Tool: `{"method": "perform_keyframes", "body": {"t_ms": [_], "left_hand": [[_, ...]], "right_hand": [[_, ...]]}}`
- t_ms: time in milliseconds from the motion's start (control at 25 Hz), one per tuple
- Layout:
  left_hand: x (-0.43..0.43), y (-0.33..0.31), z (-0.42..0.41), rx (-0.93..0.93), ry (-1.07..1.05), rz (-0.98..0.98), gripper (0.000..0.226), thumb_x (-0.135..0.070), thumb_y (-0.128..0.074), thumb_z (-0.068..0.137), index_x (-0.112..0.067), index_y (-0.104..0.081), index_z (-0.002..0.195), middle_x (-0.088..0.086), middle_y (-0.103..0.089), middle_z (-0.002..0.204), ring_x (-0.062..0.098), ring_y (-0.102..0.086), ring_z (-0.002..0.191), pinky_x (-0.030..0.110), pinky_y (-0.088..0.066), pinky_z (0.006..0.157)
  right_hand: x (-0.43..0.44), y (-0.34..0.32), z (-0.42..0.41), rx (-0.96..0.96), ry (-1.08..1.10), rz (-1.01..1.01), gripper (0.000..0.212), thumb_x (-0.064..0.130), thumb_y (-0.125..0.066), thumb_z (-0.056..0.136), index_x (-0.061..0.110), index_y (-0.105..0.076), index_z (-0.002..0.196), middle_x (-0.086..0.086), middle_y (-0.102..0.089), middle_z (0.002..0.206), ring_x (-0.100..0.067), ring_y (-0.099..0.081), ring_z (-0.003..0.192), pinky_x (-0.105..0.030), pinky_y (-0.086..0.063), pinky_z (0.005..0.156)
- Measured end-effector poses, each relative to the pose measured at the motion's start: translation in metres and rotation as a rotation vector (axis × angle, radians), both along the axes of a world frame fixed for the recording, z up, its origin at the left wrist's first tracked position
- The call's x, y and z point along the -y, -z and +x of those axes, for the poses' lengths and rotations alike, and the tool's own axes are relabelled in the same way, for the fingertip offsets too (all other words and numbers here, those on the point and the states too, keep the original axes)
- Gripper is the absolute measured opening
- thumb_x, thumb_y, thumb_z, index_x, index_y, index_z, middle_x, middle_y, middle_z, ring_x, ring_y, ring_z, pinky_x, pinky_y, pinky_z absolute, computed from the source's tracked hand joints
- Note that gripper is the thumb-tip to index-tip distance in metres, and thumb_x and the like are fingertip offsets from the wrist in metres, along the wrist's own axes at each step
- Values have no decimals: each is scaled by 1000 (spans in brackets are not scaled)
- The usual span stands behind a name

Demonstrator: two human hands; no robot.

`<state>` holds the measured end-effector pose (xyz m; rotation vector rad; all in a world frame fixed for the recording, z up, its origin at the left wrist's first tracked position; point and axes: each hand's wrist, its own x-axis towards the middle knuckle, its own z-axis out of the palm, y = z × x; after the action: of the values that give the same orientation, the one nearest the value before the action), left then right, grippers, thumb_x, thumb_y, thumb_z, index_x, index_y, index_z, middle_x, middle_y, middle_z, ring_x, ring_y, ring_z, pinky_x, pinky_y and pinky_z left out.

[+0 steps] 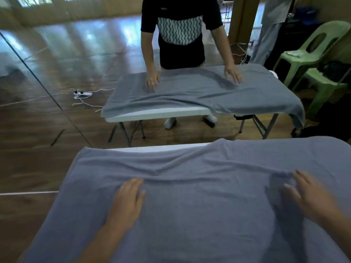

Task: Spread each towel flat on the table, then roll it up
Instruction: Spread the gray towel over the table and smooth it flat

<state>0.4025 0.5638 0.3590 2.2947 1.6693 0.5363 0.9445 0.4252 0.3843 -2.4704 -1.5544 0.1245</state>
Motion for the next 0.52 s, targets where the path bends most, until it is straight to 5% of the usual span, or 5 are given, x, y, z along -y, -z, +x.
{"method": "perform_keyframes", "body": {"t_ms": [240,520], "left_hand": [[-153,19,-64,-258,74,-113,56,-49,-29,103,-22,-34,152,-1,-32,160,20,-24,148,47,-23,120],[-208,26,-82,-400,43,-270,67,-65,-20,98,-35,-6,157,-8,0,166,18,1,152,66,-10,116]], "right_hand": [[-151,21,-178,-37,-232,-88,61,51,-39,99,23,-29,152,-2,-21,162,-22,-17,149,-41,-15,121],[-169,44,-176,53,-165,-227,89,78,5,81,31,-8,155,4,0,165,-18,0,151,-42,-4,122]]}}
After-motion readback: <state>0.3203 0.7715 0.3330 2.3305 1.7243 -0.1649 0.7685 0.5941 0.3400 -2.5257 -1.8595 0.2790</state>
